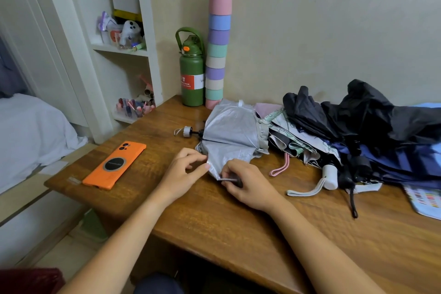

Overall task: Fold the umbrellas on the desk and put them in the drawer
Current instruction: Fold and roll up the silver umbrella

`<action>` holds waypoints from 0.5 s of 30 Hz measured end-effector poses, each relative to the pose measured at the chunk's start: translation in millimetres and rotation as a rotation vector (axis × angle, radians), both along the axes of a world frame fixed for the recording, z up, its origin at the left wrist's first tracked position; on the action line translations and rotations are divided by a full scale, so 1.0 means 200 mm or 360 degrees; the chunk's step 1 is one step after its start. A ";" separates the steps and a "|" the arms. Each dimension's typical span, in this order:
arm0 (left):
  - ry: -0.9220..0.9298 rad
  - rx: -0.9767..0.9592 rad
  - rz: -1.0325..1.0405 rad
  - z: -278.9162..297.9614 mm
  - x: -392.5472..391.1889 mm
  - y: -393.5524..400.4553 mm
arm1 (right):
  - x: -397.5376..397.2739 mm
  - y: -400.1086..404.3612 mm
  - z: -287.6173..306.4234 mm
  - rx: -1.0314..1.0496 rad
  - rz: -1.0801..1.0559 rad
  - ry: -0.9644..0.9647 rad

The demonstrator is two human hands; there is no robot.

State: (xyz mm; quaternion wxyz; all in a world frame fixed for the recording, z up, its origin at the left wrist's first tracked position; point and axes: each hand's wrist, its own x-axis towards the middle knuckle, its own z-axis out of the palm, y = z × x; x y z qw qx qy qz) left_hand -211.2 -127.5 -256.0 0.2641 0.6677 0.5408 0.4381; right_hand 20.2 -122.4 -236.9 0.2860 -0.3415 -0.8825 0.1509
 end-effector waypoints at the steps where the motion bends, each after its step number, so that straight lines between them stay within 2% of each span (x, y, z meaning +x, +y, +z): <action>1: 0.0051 0.0009 -0.0038 0.00 0.00 0.00 | 0.00 0.00 0.00 0.0004 -0.0002 0.0010; 4: 0.0269 0.0103 -0.0136 0.00 0.01 -0.01 | -0.01 -0.01 0.01 0.0011 -0.0037 0.0067; 7: 0.0281 0.0091 -0.0198 0.00 0.01 -0.03 | 0.00 -0.01 0.00 0.0016 -0.0095 0.0128; 11: 0.0264 0.0046 -0.0157 0.02 0.01 -0.04 | 0.00 0.00 -0.01 0.0066 -0.0125 0.0123; 15: 0.0517 0.0020 -0.0094 0.02 0.02 -0.04 | 0.00 0.01 -0.02 0.0103 -0.0094 0.0168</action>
